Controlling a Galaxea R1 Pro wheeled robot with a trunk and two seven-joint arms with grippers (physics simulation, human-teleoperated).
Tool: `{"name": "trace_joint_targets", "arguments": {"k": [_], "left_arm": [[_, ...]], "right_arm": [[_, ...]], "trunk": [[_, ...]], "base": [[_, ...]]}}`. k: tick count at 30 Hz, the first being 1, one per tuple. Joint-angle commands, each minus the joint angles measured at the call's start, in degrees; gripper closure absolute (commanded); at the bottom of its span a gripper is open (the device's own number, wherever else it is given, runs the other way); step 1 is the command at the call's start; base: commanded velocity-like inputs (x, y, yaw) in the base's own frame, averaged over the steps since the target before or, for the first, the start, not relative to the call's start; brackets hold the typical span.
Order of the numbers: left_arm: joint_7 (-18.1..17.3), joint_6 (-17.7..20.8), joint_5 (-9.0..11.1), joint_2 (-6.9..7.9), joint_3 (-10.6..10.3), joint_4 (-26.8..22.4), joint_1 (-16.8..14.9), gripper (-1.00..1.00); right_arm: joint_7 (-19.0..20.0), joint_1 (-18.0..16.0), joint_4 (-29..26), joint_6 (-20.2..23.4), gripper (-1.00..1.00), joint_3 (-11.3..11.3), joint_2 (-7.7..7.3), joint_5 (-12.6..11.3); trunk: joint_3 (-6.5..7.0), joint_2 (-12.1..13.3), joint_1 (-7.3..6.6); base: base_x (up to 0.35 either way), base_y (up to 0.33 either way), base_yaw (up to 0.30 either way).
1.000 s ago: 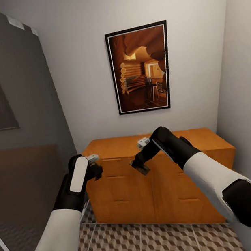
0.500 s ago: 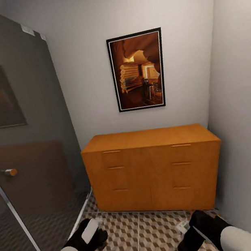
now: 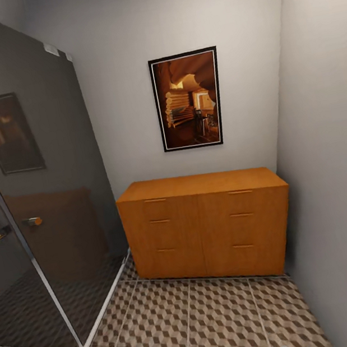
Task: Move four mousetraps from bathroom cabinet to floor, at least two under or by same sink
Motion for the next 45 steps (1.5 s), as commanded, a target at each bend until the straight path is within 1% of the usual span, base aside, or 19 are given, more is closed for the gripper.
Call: {"name": "trace_joint_targets", "arguments": {"k": [1,3,4,6,9,21,25,26,28,36,39,45], "left_arm": [[0.21,-0.42,0.05,0.35,-0.27,0.00,0.30,1.00],[-0.11,-1.50,0.14,1.24,-0.28,0.05,0.74,1.00],[-0.52,-1.69,0.16,1.48,-0.26,0.06,0.85,1.00],[-1.96,-1.93,0.22,1.76,-0.25,0.07,0.99,1.00],[-2.98,-2.01,0.27,1.93,-0.24,0.08,1.05,1.00],[-3.33,-1.97,0.29,1.89,-0.24,0.08,1.06,1.00],[-3.35,-1.95,0.29,1.89,-0.24,0.08,1.06,1.00],[-3.38,-1.90,0.29,1.89,-0.24,0.08,1.06,1.00],[-3.39,-1.87,0.29,1.89,-0.24,0.08,1.06,1.00],[-3.40,-1.80,0.29,1.82,-0.24,0.08,1.06,1.00],[-3.39,-1.89,0.29,1.79,-0.24,0.08,1.06,1.00],[-3.42,-1.76,0.29,1.72,-0.24,0.08,1.06,1.00]], "right_arm": [[-1.30,0.82,0.03,-0.43,1.00,-0.09,0.07,-0.11],[-3.46,1.94,0.04,-0.99,1.00,-0.08,0.28,-0.43],[-3.85,2.14,0.04,-1.10,1.00,-0.08,0.36,-0.52],[-4.34,2.44,0.04,-1.40,1.00,-0.08,0.52,-0.66],[-4.53,2.59,0.04,-1.63,1.00,-0.08,0.60,-0.71],[-4.65,2.66,0.04,-1.88,1.00,-0.14,0.53,-0.90],[-5.26,2.66,0.04,-2.09,1.00,-0.16,0.34,-1.72],[-6.10,2.67,0.04,-2.17,1.00,-0.16,0.30,-2.73],[-6.68,2.61,0.04,-2.23,1.00,-0.16,0.33,-3.45],[-6.86,2.67,0.04,-2.24,1.00,-0.11,0.40,-3.71],[-6.87,2.65,0.04,-2.25,1.00,-0.09,0.50,-3.72],[-6.87,2.68,0.04,-2.26,1.00,-0.15,0.53,-3.80]], "trunk": [[-0.05,-0.04,-0.04],[-0.05,-0.04,-0.04],[-0.04,-0.04,-0.04],[-0.04,-0.04,-0.04],[-0.03,-0.04,-0.04],[-0.03,-0.04,-0.04],[-0.03,-0.04,-0.04],[-0.03,-0.04,-0.04],[-0.03,-0.04,-0.04],[-0.03,-0.04,-0.04],[-0.03,-0.04,-0.04],[-0.03,-0.04,-0.04]], "base": [[-0.346,0.000,0.000],[-0.346,0.000,0.041],[-0.347,0.000,0.149],[-0.346,0.000,0.213],[-0.346,0.000,0.257],[-0.347,0.000,0.273],[-0.347,0.000,0.274],[-0.347,0.000,0.274],[-0.347,0.000,0.274],[-0.346,0.000,0.101],[-0.190,0.000,0.189],[-0.030,0.000,0.258]]}}
